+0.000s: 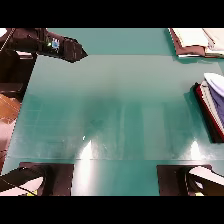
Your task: Fold the shirts.
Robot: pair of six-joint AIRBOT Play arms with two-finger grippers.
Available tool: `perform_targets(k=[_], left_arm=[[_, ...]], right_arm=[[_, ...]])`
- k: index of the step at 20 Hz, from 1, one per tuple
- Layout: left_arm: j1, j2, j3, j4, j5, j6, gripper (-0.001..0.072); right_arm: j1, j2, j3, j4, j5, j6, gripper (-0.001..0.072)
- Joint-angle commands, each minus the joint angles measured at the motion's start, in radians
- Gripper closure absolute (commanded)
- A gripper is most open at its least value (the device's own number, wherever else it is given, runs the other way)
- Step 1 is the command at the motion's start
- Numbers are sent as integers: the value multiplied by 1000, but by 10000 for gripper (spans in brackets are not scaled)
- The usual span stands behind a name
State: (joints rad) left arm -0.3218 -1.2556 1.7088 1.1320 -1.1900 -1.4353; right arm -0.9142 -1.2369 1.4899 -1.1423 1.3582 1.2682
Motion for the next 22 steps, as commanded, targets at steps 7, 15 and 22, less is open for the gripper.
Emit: perform_targets(k=[7, 15, 22], left_arm=[[-1, 0, 0, 0, 0, 4, 683], [0, 0, 0, 18, 2, 3, 682], [0, 0, 0, 12, 4, 3, 682]], right_arm=[[-135, 55, -75, 135, -3, 6, 116], [428, 54, 49, 434, 18, 6, 119], [1001, 19, 49, 375, -54, 6, 469]])
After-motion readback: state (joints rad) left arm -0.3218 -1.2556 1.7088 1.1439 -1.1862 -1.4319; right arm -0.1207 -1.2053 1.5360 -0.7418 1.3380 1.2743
